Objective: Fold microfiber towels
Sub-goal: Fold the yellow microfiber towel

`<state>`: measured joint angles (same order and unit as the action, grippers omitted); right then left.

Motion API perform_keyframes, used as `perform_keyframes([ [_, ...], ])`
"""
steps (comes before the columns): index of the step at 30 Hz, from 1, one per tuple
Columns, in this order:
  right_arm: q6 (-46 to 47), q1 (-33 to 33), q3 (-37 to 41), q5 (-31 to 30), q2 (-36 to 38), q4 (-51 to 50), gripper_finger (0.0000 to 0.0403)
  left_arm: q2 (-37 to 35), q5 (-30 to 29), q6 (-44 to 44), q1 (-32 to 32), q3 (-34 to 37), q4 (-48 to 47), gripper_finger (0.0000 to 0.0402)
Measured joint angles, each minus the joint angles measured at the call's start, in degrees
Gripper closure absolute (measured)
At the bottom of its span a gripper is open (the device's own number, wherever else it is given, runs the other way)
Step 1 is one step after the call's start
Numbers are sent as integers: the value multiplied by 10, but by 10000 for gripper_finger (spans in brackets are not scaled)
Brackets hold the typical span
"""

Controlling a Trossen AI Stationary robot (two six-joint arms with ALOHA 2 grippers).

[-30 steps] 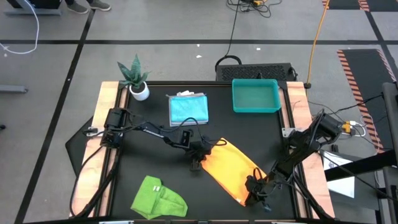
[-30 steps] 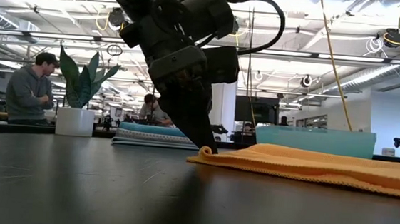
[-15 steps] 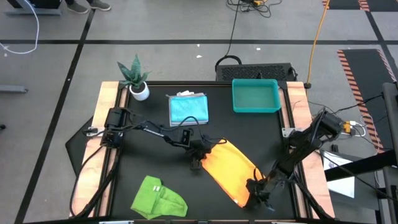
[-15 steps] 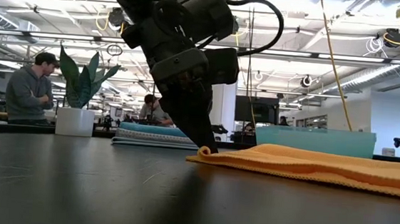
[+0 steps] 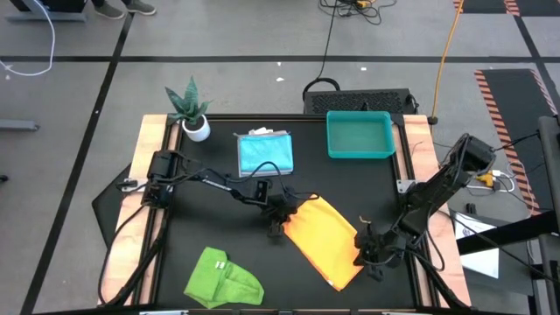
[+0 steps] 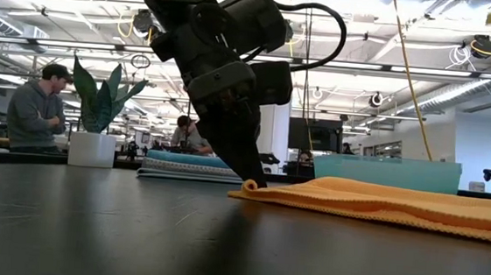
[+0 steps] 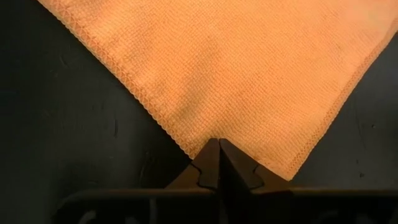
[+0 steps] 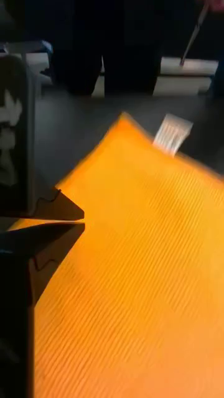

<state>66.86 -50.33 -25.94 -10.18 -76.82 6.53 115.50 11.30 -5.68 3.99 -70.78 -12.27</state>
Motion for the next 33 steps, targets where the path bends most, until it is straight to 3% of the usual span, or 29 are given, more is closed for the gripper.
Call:
perform_keyframes([
  [5, 32, 0, 70, 9, -19, 124, 402, 0, 2, -5, -3, 0, -8, 398],
  [9, 4, 0, 98, 14, -18, 220, 402, -17, 2, -5, -5, 0, -26, 388],
  [12, -24, 0, 99, 26, 14, 228, 403, -57, 0, 11, -11, 0, -17, 382],
  [17, 15, 0, 99, 6, 73, 122, 403, -93, -36, 25, -25, -2, 72, 397],
  [21, 44, 0, 98, -19, 111, 46, 403, -42, -21, -9, -57, -3, 166, 399],
  [27, 54, 0, 98, -34, 158, -3, 403, 42, 17, -20, -85, -64, 174, 400],
  [33, 83, -9, 104, -15, 172, -34, 403, 107, 26, 19, -89, -136, 100, 400],
])
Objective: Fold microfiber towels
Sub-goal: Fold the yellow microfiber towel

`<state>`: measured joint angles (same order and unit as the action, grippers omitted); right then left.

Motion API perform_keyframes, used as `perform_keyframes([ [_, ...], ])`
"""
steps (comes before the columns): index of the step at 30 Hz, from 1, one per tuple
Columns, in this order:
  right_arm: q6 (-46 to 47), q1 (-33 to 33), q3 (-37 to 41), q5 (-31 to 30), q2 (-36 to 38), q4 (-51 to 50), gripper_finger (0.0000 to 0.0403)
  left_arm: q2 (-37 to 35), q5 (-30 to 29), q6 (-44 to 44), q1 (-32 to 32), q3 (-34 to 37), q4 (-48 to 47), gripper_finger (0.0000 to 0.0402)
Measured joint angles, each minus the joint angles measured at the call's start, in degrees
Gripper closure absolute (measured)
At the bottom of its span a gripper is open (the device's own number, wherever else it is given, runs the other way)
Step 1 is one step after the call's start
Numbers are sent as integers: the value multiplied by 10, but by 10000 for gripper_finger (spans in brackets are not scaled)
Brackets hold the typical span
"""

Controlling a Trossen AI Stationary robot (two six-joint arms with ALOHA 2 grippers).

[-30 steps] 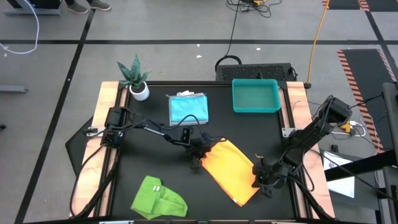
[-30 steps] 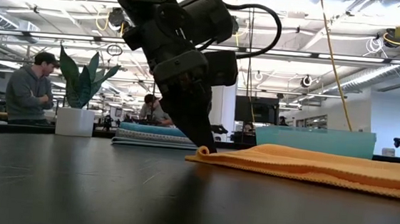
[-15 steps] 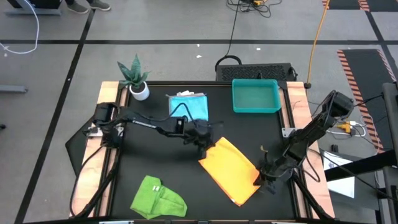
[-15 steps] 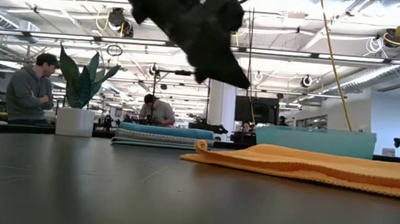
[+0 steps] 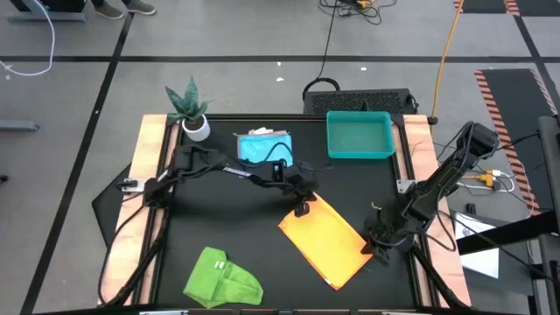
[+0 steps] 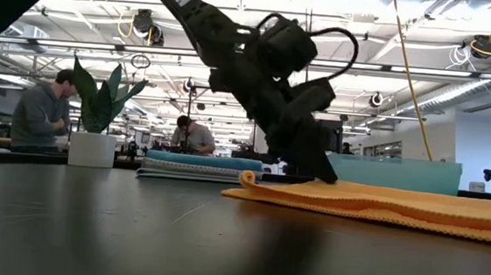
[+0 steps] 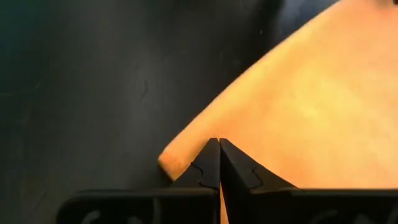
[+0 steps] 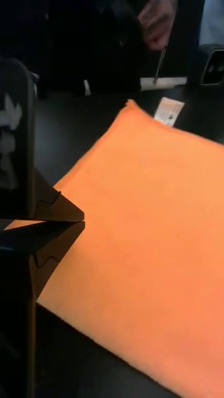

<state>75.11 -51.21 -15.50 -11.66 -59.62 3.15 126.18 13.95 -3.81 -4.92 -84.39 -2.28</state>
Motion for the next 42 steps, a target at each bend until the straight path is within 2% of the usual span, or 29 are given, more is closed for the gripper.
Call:
perform_keyframes([
  [4, 33, -13, 22, 12, -1, 1, 403, 6, 1, 17, -6, -17, -15, 398],
  [10, 50, -18, 62, 16, 1, 35, 403, 8, -34, 26, -18, -15, -40, 398],
  [17, 47, -17, 70, 27, 0, 22, 403, 14, -38, 27, -21, -15, -52, 397],
  [20, 49, -17, 71, 30, 0, 12, 403, 10, -77, 45, -20, -16, -65, 400],
  [21, 49, -17, 71, 32, 0, 12, 403, -1, -102, 48, -20, -15, -83, 399],
  [23, 50, -16, 71, 37, 0, 11, 403, -24, -116, 52, -28, -13, -94, 397],
  [26, 50, -15, 72, 39, 0, 13, 403, -59, -87, 52, -36, -15, -70, 398],
  [30, 51, -10, 72, 43, 0, 14, 403, -58, -37, 36, -20, -15, -38, 398],
  [42, 41, 12, 72, 49, 0, 26, 403, 7, -17, 18, 4, -15, -22, 398],
])
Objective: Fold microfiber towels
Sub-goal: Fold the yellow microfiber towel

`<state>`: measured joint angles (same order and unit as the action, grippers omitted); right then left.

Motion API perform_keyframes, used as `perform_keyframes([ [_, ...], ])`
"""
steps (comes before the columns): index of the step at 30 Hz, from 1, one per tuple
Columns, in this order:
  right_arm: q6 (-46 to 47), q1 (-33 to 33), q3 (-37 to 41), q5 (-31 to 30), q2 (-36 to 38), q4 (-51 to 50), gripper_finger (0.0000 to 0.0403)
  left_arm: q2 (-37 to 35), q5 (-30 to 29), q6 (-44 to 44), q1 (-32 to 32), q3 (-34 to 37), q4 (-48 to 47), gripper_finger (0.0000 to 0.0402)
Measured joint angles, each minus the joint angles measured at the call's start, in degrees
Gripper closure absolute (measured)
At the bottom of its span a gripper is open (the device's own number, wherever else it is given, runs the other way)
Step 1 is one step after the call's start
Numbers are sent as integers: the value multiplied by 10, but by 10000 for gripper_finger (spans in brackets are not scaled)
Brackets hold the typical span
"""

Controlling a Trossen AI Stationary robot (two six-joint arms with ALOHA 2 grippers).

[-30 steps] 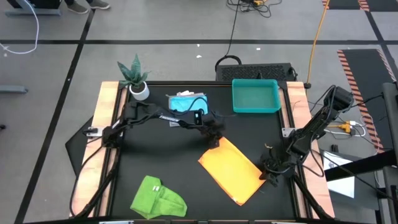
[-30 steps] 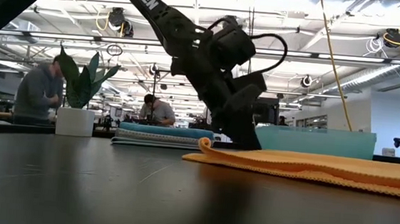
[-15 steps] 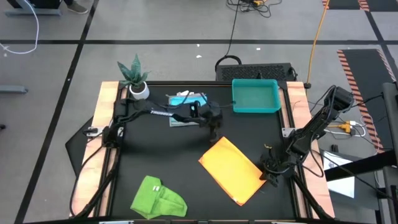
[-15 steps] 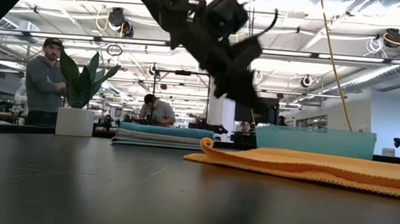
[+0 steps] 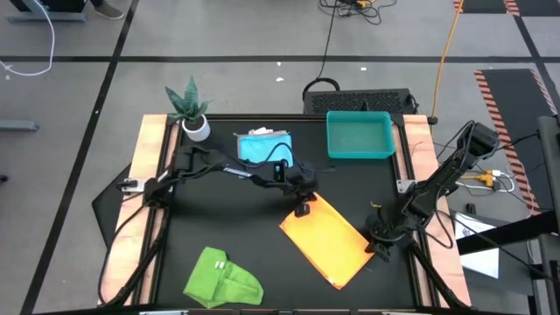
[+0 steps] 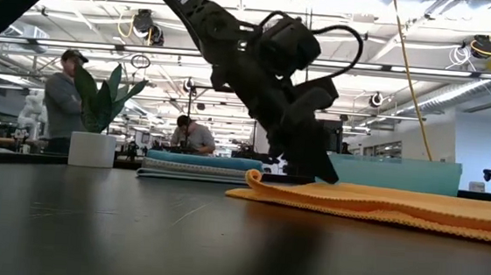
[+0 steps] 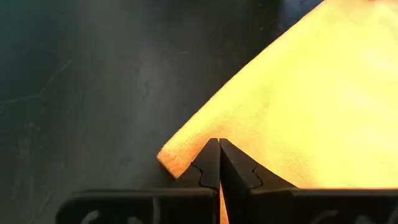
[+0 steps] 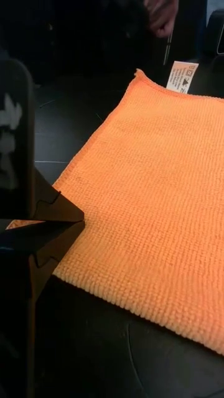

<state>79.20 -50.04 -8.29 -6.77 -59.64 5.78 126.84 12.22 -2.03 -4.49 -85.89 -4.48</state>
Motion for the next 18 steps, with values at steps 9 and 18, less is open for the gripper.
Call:
perform_keyframes([
  [9, -40, 36, 0, 38, 0, -6, 403, 4, -37, 0, -1, -1, -51, 399],
  [18, -107, 118, -1, 91, 0, -14, 403, -12, -67, -21, 19, -3, -154, 399],
])
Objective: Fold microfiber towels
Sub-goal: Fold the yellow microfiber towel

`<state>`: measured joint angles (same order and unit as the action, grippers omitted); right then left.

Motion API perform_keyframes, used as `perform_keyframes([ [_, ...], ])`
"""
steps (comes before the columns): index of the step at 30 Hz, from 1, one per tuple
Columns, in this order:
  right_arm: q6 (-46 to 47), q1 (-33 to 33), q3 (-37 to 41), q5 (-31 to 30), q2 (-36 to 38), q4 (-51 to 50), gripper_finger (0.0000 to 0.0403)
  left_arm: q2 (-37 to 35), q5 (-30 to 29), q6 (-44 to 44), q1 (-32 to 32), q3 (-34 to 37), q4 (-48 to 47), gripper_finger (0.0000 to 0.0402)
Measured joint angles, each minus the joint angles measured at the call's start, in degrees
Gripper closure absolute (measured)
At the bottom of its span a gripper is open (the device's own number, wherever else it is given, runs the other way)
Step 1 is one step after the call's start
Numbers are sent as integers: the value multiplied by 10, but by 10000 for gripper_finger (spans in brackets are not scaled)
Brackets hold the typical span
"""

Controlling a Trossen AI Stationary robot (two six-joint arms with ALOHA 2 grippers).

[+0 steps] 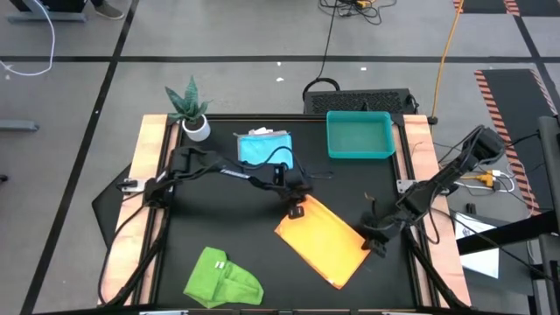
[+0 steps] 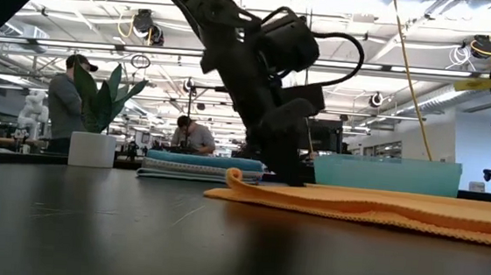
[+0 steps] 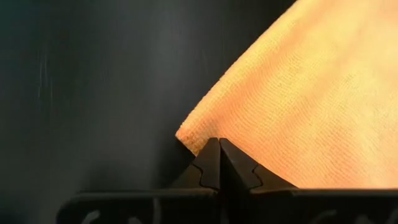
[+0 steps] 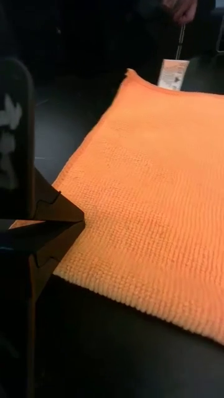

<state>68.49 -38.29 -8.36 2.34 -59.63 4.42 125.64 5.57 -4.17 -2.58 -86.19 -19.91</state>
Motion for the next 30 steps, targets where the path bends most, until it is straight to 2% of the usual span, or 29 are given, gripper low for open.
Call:
perform_keyframes([
  [6, -85, 60, -38, -2, 12, -79, 403, -25, -18, -29, 21, 2, -81, 399],
  [13, -195, 160, -66, -6, 40, -180, 403, -31, -33, -105, 52, 2, -132, 400],
  [22, -368, 309, -108, 5, 44, -262, 403, -57, -172, -269, 90, 5, -249, 401],
  [30, -505, 426, -122, 45, 20, -256, 403, -64, -216, -326, 111, 5, -276, 401],
])
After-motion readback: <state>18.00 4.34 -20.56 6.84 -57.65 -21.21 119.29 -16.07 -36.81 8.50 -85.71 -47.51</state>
